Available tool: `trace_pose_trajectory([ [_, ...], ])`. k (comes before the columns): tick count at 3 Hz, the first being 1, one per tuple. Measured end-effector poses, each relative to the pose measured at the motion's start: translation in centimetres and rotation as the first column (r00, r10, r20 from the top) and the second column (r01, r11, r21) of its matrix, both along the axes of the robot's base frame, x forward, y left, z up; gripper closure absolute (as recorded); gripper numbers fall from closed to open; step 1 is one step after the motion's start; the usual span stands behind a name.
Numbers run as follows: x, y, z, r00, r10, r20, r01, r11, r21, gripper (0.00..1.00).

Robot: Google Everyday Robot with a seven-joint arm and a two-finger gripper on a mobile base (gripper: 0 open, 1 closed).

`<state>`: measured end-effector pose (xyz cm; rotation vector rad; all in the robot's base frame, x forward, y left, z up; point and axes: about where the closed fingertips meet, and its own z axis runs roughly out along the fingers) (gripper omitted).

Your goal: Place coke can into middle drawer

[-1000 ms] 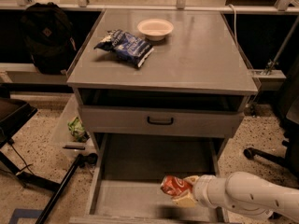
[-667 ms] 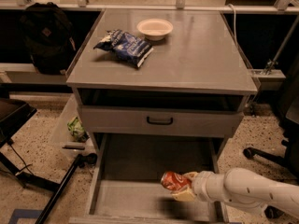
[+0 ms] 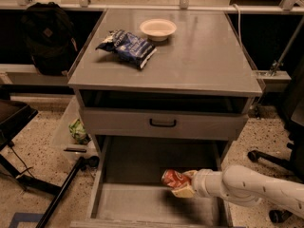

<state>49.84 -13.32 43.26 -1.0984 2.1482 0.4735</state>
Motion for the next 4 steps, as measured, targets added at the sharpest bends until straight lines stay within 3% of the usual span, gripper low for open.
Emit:
trace_pose_trajectory([
  [1, 0.0, 0.0, 0.0, 1.0, 0.0, 0.0, 0.0, 1.0, 0.0, 0.81],
  [4, 0.0, 0.01, 0.0, 1.0, 0.0, 0.0, 0.0, 1.0, 0.0, 0.11],
])
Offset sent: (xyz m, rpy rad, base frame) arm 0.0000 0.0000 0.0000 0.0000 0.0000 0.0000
